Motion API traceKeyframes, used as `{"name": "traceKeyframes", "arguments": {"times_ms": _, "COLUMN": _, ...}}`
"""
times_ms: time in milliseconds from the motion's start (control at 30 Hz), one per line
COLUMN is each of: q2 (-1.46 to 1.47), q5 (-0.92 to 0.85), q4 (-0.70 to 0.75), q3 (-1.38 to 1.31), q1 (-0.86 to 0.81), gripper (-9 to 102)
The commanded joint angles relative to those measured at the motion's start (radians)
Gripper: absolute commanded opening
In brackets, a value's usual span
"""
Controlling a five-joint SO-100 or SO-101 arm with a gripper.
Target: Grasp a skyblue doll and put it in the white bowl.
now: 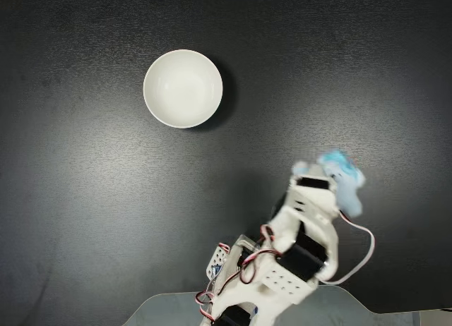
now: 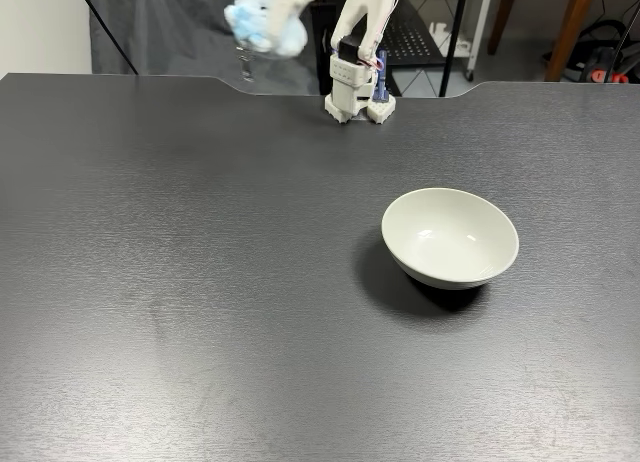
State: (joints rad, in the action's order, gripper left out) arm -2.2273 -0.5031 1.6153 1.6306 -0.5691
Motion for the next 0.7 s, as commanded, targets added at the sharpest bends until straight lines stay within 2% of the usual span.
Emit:
{"name": "traceKeyframes", "arguments": {"times_ms": 0, "q2": -0.037, "q5": 0.083, "q4": 0.005, "q3": -0.140, "q1": 0.364, "gripper": -1}}
{"name": "traceKeyframes", "arguments": {"times_ms": 167, "q2": 0.020, "q5": 0.087, "q4": 0.003, "q3": -0.150, "q1": 0.680, "gripper": -1}}
{"name": "traceKeyframes", "arguments": {"times_ms": 400, "q2": 0.114, "q5": 0.074, "q4": -0.049, "q3": -0.152, "q1": 0.913, "gripper": -1}}
{"name": "traceKeyframes", "arguments": {"times_ms": 533, "q2": 0.127, "q5": 0.072, "q4": -0.181, "q3": -0.152, "q1": 1.002, "gripper": -1}}
{"name": "traceKeyframes", "arguments": {"times_ms": 667, "q2": 0.160, "q5": 0.072, "q4": -0.279, "q3": -0.152, "q1": 1.017, "gripper": -1}}
